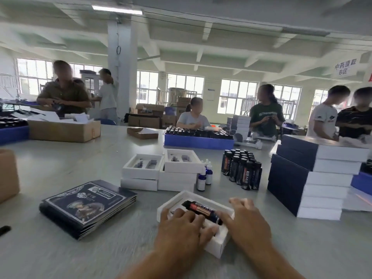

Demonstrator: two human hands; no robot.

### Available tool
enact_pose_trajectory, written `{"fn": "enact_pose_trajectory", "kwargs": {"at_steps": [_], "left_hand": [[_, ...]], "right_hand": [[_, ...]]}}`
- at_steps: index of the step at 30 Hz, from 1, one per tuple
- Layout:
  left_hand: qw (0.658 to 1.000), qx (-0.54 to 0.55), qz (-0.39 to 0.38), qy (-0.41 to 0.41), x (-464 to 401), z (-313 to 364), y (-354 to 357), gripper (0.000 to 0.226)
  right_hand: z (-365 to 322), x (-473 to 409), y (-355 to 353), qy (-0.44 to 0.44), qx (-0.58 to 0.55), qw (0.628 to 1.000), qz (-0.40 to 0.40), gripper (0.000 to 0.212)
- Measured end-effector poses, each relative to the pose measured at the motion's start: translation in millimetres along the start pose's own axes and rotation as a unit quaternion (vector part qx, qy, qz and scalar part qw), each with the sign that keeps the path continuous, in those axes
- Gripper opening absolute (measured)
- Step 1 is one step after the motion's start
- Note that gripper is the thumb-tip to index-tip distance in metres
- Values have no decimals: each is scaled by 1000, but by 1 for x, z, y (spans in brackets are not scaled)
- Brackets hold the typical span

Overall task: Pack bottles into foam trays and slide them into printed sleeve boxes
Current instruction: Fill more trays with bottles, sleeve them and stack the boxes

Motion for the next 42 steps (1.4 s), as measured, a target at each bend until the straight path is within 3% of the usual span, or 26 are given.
{"fn": "enact_pose_trajectory", "kwargs": {"at_steps": [2, 4, 9, 12, 15, 18, 21, 25, 29, 33, 35, 38, 42], "left_hand": [[999, -47, -16, 17, 12, 8, -3, 95], [996, -76, -35, 28, 25, 12, -6, 96], [995, -58, -79, 16, 35, 13, -13, 87], [997, -32, -61, 20, 36, 6, -12, 82], [1000, 25, 12, 13, 36, -11, -12, 74], [988, 35, 138, -64, 28, -53, -29, 62], [967, 16, 194, -165, 21, -121, -54, 48], [943, -65, 113, -306, 36, -217, -67, 43], [915, -45, -2, -402, 58, -278, -62, 65], [918, -49, -54, -390, 61, -277, -59, 69], [929, -64, -54, -362, 60, -258, -57, 68], [953, -94, -33, -285, 55, -218, -49, 70], [966, -103, 20, -234, 56, -170, -32, 68]], "right_hand": [[6, 3, 1, 26, 8, 1000, 3, 64], [12, 3, 4, 41, -54, 997, -36, 68], [17, 7, 6, 17, -115, 991, -65, 94], [13, 7, 6, 43, -115, 989, -87, 101], [13, 5, 10, 54, -142, 986, -69, 107], [26, -5, 24, 58, -147, 986, -45, 104], [55, -24, 46, 73, -140, 987, -37, 90], [71, -35, 63, 88, -160, 982, -48, 86], [52, -23, 43, 64, -165, 983, -55, 70], [17, 3, 11, -4, -167, 983, -71, 26], [10, 2, 6, -10, -146, 985, -91, 18], [4, 2, -1, -17, -89, 988, -121, 17], [23, -2, -6, 17, -12, 993, -120, 39]]}}
Point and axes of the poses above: each hand's wrist, its own x-axis away from the middle knuckle, its own y-axis out of the palm, z = x × y, the point moved 2 cm from there along -x, towards the middle knuckle, and after that the axes turned 4 degrees about -z, right-handed, at the moved point
